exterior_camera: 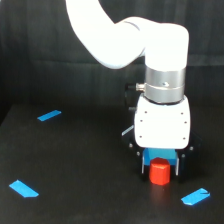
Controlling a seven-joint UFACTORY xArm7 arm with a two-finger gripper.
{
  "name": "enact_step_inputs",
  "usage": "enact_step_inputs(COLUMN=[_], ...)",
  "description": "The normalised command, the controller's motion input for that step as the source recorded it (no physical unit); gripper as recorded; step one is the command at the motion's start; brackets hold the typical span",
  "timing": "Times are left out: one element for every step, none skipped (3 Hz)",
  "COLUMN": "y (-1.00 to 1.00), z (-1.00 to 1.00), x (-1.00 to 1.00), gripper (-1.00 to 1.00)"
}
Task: Pick up the red object from the table
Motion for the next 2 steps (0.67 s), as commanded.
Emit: enact_step_inputs(y=[-0.06, -0.1], z=[0.01, -0.04], x=[0.13, 0.1], gripper=[-1.0, -1.0])
